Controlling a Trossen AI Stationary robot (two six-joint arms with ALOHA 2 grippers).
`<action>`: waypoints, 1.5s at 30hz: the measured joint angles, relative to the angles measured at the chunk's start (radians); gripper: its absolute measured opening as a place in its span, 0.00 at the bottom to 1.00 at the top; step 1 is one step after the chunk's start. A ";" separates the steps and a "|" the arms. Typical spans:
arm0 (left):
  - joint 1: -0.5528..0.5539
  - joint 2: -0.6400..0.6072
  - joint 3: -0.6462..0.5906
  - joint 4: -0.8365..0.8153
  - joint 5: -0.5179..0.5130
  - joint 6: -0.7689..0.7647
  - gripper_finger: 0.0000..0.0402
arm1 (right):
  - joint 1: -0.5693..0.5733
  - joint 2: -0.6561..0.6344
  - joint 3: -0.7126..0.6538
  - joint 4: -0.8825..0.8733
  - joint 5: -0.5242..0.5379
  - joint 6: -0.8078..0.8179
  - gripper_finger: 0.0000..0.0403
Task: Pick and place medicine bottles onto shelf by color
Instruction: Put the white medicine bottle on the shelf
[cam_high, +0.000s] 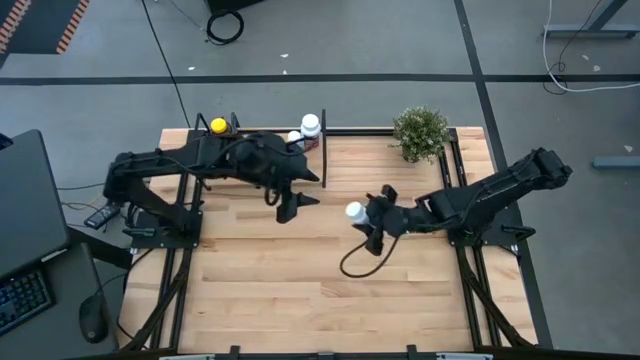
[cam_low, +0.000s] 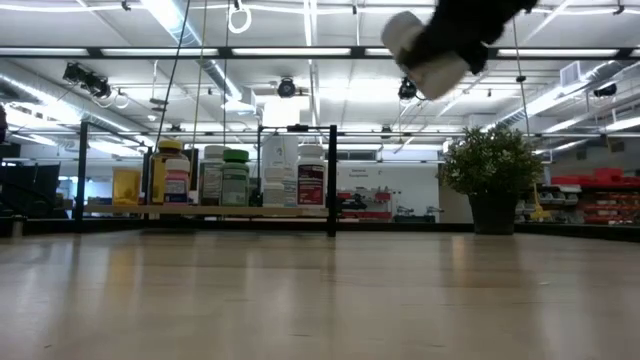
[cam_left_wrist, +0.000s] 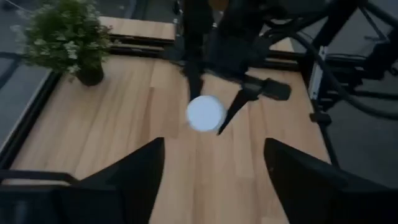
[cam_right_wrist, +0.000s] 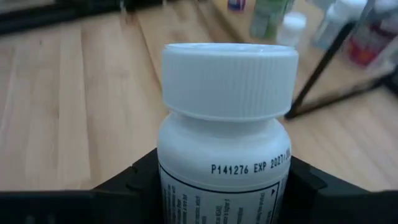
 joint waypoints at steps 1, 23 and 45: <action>-0.004 0.028 0.044 -0.030 0.001 -0.001 0.72 | -0.011 0.014 0.015 0.019 0.000 -0.022 0.54; -0.015 0.254 0.217 0.032 -0.028 -0.112 0.86 | -0.036 0.082 0.125 0.133 0.020 -0.075 0.54; -0.013 0.295 0.210 -0.052 0.001 -0.221 0.86 | -0.031 0.080 0.124 0.154 0.038 -0.094 0.54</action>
